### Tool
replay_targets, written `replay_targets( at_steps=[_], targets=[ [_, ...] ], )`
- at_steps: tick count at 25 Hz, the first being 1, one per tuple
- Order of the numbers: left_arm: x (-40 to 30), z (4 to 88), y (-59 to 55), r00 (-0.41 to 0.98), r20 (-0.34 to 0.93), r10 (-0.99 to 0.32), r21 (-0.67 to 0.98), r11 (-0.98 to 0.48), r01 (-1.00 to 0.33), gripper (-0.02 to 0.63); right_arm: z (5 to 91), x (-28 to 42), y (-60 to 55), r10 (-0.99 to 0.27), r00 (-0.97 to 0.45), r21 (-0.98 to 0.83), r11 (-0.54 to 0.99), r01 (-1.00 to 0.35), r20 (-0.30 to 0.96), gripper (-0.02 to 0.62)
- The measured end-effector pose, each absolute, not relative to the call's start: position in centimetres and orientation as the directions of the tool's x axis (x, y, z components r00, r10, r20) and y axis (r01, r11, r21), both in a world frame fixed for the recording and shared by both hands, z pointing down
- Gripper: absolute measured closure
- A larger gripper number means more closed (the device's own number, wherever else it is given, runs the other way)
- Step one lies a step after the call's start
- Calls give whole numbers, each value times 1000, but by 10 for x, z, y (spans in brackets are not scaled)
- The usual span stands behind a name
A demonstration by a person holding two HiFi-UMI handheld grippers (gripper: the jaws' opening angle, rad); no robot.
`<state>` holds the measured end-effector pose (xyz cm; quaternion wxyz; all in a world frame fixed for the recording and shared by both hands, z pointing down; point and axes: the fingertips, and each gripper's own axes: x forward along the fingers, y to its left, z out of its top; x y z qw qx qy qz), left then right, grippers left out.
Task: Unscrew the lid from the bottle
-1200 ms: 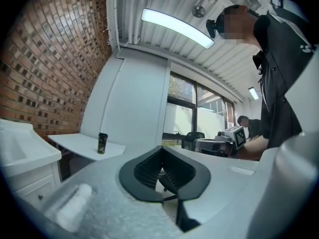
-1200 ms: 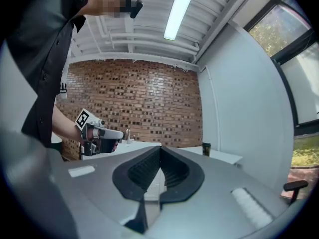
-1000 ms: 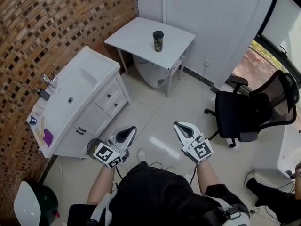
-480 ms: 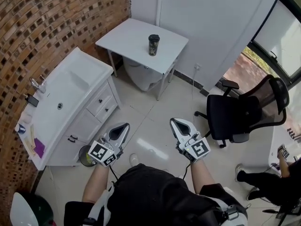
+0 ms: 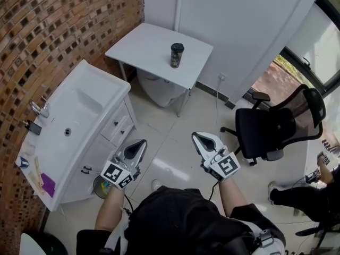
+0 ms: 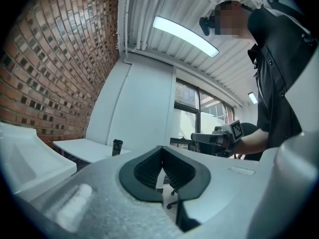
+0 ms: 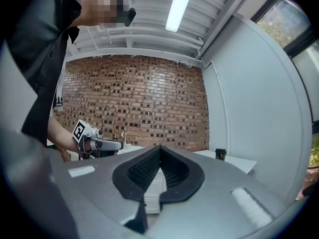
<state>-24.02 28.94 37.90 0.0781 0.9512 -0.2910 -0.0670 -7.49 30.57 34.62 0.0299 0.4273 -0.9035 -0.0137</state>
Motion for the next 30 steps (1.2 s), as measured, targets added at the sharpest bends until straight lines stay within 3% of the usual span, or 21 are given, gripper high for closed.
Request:
replay_targets(
  at_steps=[12, 22, 30],
  targets=[
    [-224, 384, 230, 797, -90, -598, 286, -782, -554, 604, 369, -56, 247, -749, -656, 57, 662, -747, 90, 592],
    [-149, 369, 134, 742, -98, -663, 216, -742, -635, 604, 375, 22, 148, -694, -707, 211, 718, -664, 134, 591],
    [-86, 374, 85, 729, -89, -679, 232, -726, -647, 604, 377, 70, 94, -652, -748, 212, 754, -621, 126, 592]
  ],
)
